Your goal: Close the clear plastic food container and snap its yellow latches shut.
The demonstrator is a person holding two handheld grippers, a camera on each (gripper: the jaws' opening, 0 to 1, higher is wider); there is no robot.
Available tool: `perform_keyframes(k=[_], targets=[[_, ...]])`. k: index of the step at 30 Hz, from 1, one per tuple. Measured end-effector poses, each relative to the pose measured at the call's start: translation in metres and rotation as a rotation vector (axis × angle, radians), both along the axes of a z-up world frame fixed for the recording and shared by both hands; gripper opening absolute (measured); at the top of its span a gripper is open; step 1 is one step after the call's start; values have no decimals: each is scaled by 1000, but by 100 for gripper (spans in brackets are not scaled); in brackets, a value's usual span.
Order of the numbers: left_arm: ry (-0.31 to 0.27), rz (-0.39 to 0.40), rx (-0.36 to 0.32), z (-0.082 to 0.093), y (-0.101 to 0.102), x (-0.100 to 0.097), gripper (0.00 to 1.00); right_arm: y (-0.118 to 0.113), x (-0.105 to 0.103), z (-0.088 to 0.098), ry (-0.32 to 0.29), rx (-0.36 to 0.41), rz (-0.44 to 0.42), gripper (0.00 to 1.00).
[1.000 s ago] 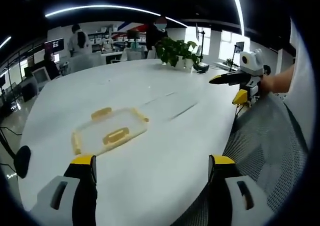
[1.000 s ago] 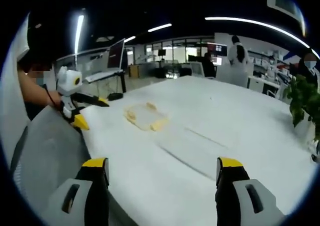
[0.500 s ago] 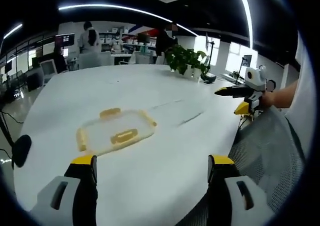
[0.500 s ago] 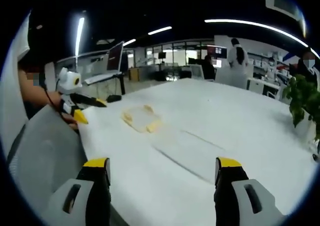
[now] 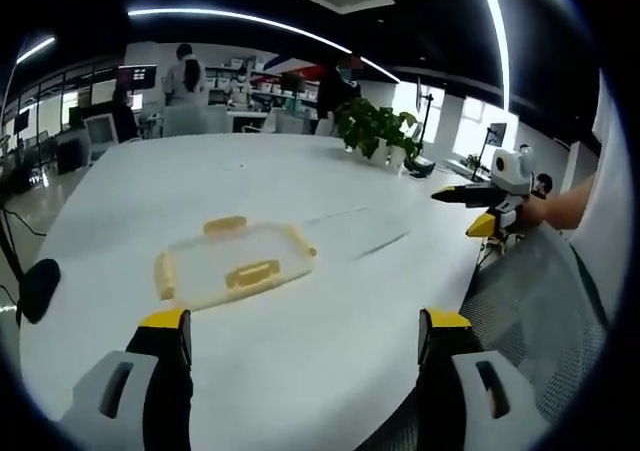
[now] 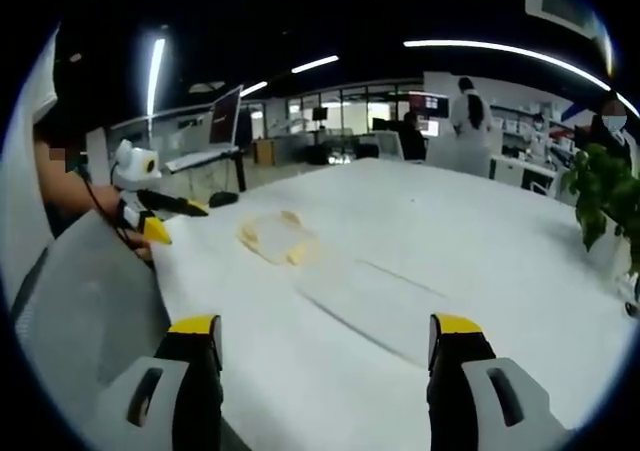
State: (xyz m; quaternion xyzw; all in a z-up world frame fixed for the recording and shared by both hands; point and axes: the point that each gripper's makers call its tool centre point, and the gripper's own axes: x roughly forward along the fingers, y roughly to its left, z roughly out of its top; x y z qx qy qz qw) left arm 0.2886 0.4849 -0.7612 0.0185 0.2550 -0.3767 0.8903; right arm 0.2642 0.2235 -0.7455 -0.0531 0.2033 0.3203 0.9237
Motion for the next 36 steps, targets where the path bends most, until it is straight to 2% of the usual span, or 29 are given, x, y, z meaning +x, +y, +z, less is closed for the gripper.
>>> perform_keyframes(k=[8,17,28,36], targets=[[11,4,6,-2,0,-1,94,4,0,-3,2,-11,22,85],[11,-34,24,-6,-5,-4,94,6,0,-6,15,-12,31,84],[11,-12,14,-5,-1,-1,93,10,0,-10,24,-43,56,84],[13,-15,34,-7,1,-1,92,24,4,-12,28,-60,109,83]])
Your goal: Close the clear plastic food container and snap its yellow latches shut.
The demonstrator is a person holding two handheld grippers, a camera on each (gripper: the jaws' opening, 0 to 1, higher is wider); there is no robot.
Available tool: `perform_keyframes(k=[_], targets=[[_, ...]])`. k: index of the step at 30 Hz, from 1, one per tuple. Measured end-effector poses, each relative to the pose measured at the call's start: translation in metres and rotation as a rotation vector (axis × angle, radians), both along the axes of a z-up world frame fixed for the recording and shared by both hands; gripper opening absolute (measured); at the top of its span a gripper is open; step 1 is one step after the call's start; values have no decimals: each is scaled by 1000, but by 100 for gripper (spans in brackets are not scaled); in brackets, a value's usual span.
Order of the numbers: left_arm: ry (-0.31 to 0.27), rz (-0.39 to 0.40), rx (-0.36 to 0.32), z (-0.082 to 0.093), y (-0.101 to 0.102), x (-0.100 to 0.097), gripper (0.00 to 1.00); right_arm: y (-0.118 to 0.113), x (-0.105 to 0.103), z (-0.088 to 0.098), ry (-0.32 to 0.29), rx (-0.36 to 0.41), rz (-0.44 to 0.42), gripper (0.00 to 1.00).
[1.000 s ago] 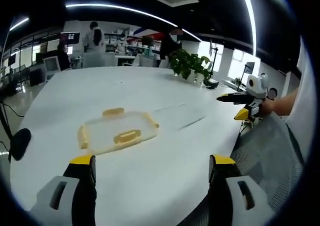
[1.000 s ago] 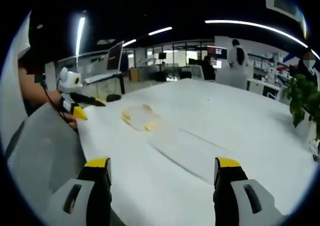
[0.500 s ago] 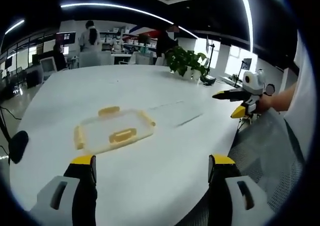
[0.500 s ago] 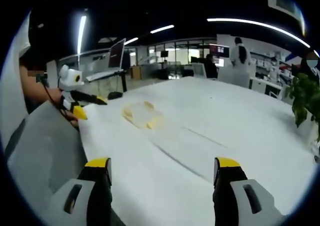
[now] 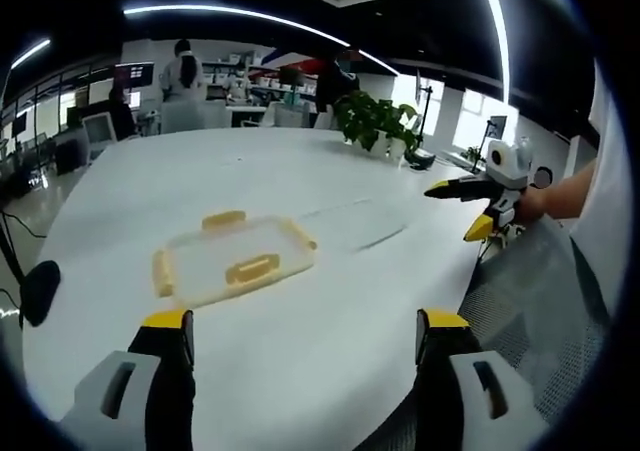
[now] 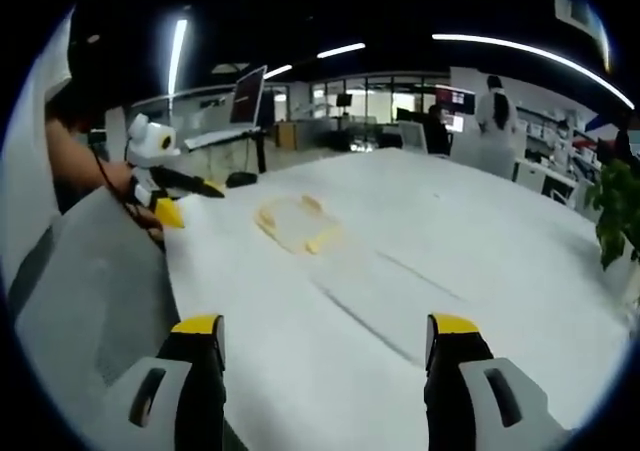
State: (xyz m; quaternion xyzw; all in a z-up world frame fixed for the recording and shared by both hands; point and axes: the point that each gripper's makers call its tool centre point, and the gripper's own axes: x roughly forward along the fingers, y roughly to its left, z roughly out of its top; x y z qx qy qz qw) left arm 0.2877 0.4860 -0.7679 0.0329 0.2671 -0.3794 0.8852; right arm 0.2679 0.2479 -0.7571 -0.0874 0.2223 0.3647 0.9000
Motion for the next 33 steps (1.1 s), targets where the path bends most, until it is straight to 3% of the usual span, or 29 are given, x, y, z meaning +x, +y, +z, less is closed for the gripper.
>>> perform_keyframes(k=[8,11,15,33], targets=[[5,-25,31,-3,4,3,92,16,8,2,6,0,40,81],[7,-7,12,-2,8,7,92,23,8,0,36,-1,70,73],[25,-1,37,-11,13,9,91,33,13,-3,31,-20,103,74],[20,-42,65,-14,11,23,90,62,36,-2,21,-30,169,73]])
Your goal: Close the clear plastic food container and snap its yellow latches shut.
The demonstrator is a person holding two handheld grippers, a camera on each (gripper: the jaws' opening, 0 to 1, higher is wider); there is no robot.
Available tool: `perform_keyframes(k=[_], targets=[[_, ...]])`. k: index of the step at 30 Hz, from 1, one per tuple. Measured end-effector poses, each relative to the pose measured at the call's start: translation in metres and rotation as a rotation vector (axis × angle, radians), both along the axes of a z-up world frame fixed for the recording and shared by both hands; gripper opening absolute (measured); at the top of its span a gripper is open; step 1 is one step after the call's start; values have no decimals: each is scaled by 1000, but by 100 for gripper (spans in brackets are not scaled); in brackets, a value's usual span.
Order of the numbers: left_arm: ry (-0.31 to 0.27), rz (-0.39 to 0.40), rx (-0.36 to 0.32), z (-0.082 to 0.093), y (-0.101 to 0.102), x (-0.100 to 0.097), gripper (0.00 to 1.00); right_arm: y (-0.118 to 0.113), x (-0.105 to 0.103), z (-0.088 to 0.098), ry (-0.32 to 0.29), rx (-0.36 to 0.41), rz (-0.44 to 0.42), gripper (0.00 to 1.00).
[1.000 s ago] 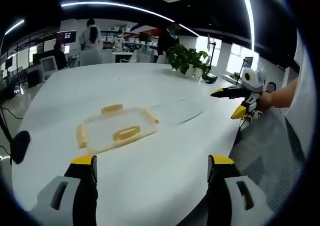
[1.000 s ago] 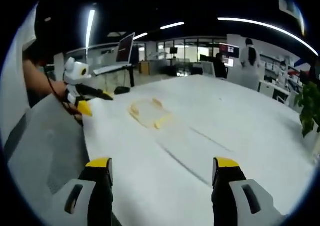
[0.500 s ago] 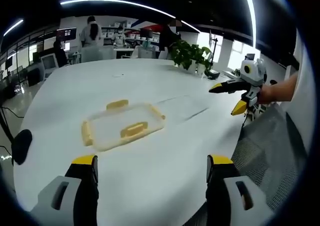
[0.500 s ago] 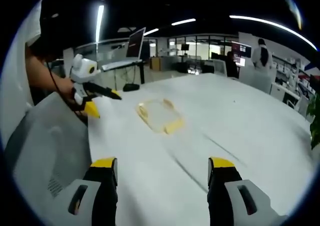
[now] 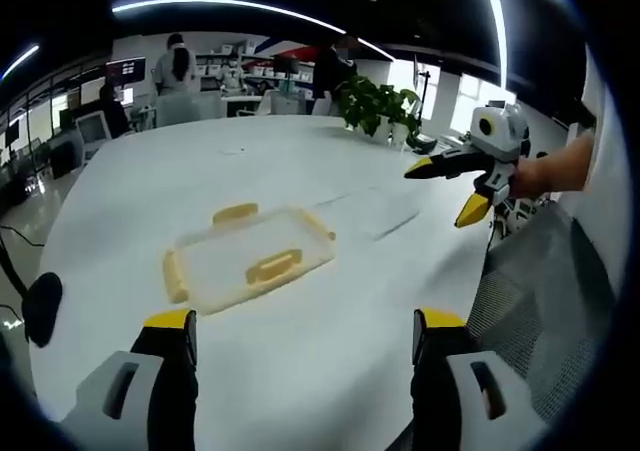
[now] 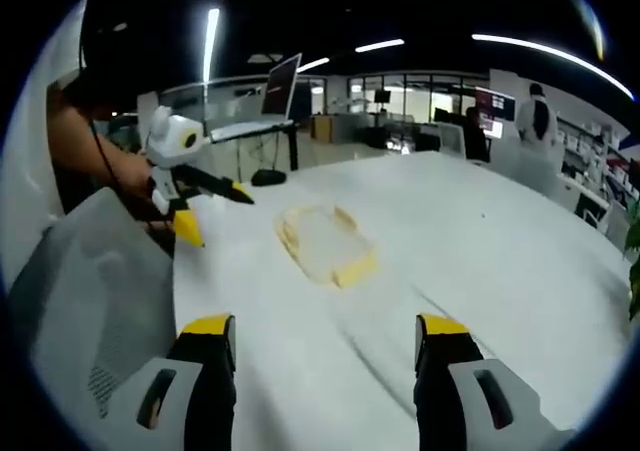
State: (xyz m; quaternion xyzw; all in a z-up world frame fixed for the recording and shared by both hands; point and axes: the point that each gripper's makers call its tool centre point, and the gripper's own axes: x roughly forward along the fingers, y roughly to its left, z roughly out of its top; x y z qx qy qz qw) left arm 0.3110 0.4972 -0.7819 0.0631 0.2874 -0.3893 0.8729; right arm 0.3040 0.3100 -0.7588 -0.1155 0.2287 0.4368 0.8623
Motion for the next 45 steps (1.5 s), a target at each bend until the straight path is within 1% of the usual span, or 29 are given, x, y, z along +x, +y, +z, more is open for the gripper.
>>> perform_keyframes(k=[5,9,16,25,29,31,33,34,35,37,40,43,45], targets=[[-4,-14,19,-2,0,2,90,6,0,-5,-6,-35,38,72],[-7,-38,47,-5,1,3,89,11,2,-6,-9,-55,70,70],[-22,-83,113,-9,6,9,85,18,13,-4,-22,-79,107,67],[-41,-125,165,-9,11,20,84,31,24,-10,-10,-117,163,65],[-47,-159,206,-12,13,24,82,38,28,-13,-14,-143,195,65],[-41,-179,224,-15,14,25,81,38,31,-19,-13,-195,212,62],[-19,-194,227,-18,14,26,81,43,35,-18,3,-176,212,62],[-21,-198,229,-19,14,27,80,46,35,-17,14,-160,213,62],[-19,-206,239,-20,14,28,80,47,38,-19,19,-172,221,62],[-15,-220,255,-23,15,30,80,46,42,-24,10,-222,242,61],[-18,-233,277,-24,16,33,77,51,47,-24,14,-217,251,61],[-27,-270,313,-26,18,37,74,53,52,-27,13,-242,265,60],[-34,-289,337,-26,20,40,72,56,54,-28,14,-241,272,60]])
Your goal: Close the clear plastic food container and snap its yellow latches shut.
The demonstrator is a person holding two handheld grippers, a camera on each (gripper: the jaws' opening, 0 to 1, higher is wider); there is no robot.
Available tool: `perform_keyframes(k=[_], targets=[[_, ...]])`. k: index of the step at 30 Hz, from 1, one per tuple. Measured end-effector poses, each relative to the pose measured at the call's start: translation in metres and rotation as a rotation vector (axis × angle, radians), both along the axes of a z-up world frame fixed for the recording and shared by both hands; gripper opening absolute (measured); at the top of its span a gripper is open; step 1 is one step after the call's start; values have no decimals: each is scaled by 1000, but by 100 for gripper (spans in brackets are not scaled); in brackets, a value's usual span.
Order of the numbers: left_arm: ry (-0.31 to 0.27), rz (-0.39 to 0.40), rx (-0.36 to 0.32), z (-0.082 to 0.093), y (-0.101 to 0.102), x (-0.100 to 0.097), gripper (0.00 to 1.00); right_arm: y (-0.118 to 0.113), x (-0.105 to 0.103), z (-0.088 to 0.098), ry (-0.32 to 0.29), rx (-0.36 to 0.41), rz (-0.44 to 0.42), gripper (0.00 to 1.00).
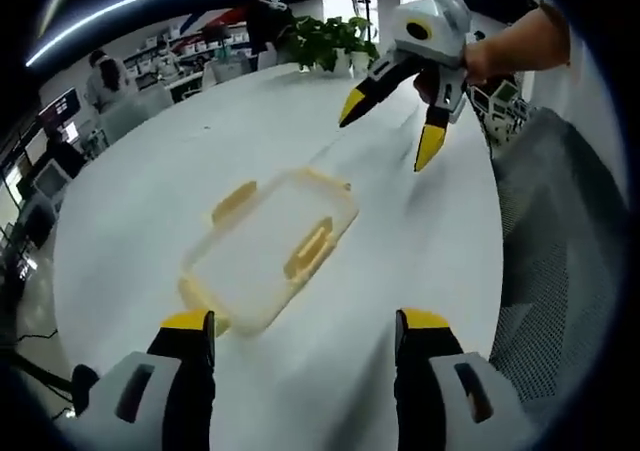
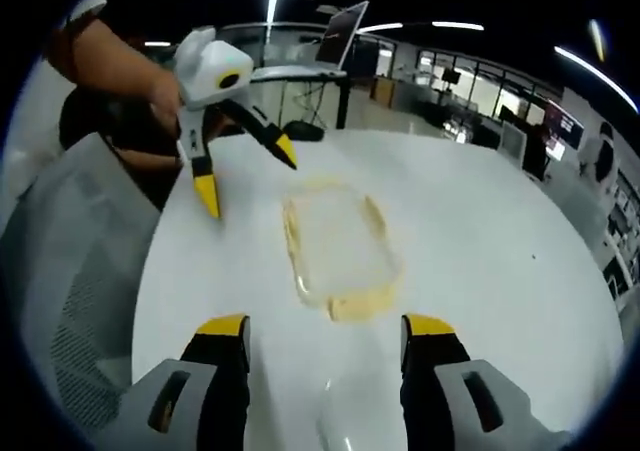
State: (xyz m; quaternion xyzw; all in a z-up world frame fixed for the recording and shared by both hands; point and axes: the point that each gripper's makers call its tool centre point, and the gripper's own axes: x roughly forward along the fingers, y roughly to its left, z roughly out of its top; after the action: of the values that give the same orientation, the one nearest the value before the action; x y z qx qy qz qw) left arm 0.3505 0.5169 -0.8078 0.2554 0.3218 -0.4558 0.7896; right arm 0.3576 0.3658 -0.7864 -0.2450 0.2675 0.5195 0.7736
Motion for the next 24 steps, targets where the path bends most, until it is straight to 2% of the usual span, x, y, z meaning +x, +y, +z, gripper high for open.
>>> perform_keyframes(k=[13,24], targets=[[-2,-66,75,-2,11,18,72,9,18,-13,4,-89,62,61],[8,-117,145,-13,22,28,69,9,31,-21,8,-150,103,61]])
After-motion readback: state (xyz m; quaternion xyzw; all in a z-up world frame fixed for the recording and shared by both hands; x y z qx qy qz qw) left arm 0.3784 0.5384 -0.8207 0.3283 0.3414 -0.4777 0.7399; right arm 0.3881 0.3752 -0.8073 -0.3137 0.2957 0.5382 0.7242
